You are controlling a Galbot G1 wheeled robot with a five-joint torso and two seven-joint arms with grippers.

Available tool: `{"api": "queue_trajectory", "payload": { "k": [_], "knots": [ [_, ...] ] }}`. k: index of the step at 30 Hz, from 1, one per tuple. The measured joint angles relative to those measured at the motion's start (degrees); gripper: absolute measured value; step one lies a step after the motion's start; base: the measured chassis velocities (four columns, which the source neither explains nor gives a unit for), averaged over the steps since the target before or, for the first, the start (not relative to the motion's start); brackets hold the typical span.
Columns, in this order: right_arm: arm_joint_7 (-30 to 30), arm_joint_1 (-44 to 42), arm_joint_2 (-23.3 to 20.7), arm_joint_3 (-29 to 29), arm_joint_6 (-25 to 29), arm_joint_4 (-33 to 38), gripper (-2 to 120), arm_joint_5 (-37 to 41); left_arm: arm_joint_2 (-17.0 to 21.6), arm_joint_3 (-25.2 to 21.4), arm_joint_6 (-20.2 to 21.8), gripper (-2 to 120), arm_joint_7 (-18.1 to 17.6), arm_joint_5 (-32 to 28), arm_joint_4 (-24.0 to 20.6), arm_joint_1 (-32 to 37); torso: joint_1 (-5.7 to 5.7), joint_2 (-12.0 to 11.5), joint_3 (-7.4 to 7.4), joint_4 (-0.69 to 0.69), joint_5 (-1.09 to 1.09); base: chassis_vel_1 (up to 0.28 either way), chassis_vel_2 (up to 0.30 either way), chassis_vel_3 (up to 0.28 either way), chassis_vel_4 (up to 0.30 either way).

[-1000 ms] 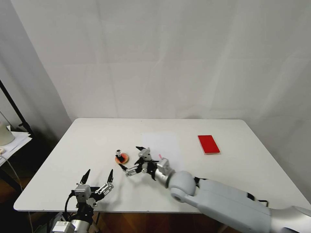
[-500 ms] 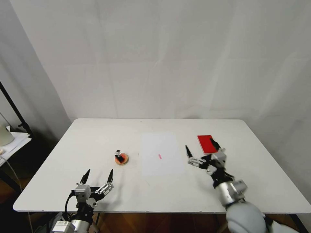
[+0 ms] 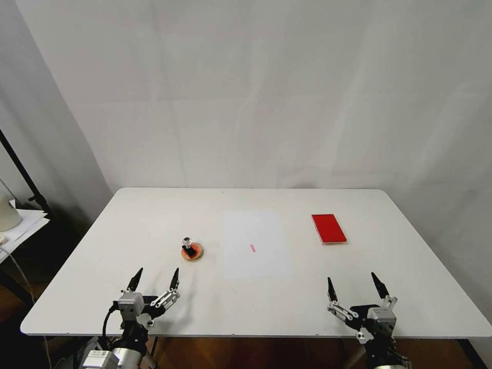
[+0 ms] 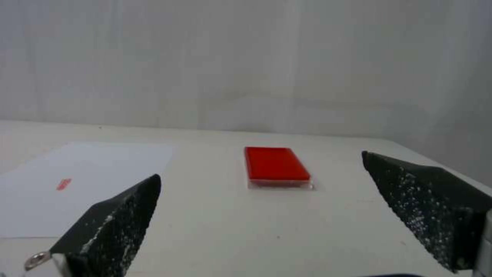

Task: Pick up the stamp from the ink pad and place it onto another ink pad.

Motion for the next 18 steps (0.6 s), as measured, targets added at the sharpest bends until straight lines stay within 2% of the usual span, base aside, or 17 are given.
{"api": "queue_trajectory", "payload": {
  "k": [18],
  "knots": [
    [-0.3,0.6,0.1,-0.3,0.0,-0.3,100,0.2,0.0,0.0,0.0,100,0.0,0.0,0.0,0.0,0.01,0.0,0.0,0.0,0.0,0.0,0.0,0.0,0.0]
  ]
}}
